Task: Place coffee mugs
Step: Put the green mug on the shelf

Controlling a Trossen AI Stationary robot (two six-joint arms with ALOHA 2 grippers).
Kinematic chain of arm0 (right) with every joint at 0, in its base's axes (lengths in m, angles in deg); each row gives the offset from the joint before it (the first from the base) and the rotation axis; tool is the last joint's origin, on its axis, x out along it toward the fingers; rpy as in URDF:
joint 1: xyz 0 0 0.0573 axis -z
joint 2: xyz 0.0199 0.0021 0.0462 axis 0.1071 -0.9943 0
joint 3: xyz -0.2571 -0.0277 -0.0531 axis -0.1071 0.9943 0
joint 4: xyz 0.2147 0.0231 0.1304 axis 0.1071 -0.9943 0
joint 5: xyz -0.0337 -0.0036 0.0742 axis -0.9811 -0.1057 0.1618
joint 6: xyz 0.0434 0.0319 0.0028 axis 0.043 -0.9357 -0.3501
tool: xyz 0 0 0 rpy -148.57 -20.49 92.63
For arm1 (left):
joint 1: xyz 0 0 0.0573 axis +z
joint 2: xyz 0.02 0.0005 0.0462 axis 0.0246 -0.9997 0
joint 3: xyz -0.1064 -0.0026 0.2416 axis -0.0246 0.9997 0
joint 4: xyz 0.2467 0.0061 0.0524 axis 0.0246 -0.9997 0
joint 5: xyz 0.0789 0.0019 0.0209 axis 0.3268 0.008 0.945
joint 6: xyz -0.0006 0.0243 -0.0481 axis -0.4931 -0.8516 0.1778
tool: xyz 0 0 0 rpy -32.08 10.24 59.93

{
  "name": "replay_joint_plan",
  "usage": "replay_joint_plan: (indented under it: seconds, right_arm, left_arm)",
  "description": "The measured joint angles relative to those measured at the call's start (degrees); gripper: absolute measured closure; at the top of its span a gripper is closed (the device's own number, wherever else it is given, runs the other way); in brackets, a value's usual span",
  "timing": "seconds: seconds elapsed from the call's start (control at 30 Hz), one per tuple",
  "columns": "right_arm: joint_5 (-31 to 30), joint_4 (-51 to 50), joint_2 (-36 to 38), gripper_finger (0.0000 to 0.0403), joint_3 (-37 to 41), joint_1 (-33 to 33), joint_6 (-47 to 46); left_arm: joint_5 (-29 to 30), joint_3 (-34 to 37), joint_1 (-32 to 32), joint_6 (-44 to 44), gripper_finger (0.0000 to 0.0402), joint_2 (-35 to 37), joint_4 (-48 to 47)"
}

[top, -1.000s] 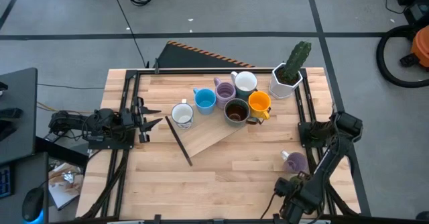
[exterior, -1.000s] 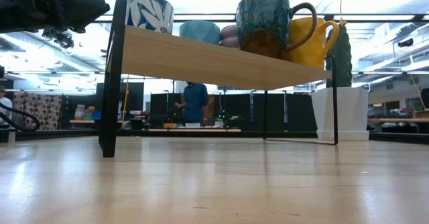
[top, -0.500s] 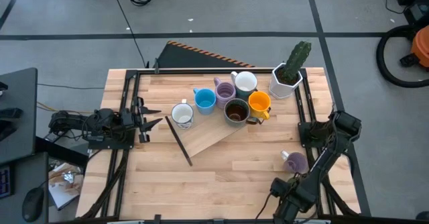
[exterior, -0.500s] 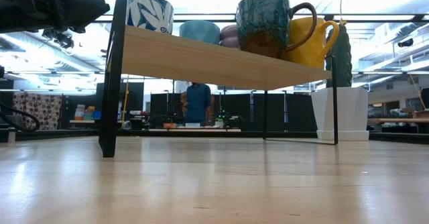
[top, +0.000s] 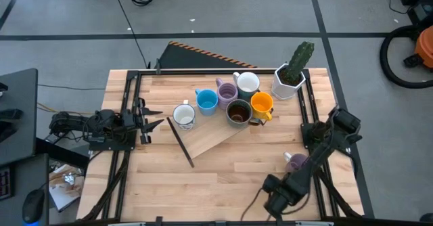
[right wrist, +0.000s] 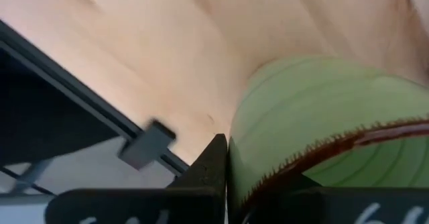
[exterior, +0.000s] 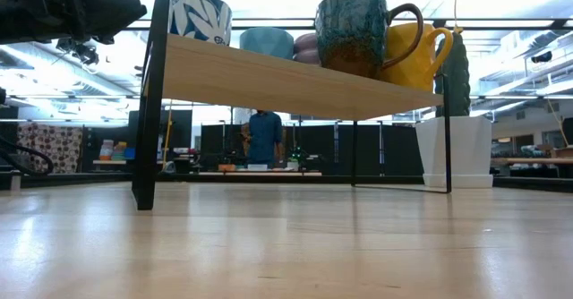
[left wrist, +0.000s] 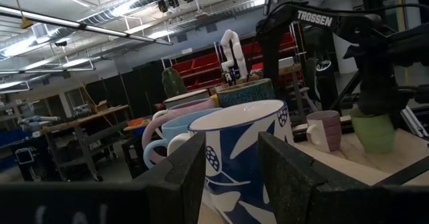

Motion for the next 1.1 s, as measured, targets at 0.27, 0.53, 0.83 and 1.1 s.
replay_joint_plan:
  seconds: [0.27,0.53,0.83,1.1]
  right_arm:
    - [0.7,0.6,0.1,0.0373,-0.1,6.6,3.4]
    - [-4.4,1.3,0.0,0.0372,-1.0,10.1,4.6]
    - [-7.1,3.5,0.0,0.0372,-1.5,13.6,6.0]
    - [-10.6,5.6,-0.2,0.0348,-1.5,13.8,6.1]
  left_arm:
    - [0.0,0.0,0.0,-0.3,0.0260,0.0,0.0]
    - [0.0,0.0,0.0,-0.5,0.0260,0.0,-0.1]
    - [0.0,0.0,0.0,-0.5,0.0260,0.0,-0.1]
    - [0.0,0.0,0.0,-0.5,0.0260,0.0,-0.5]
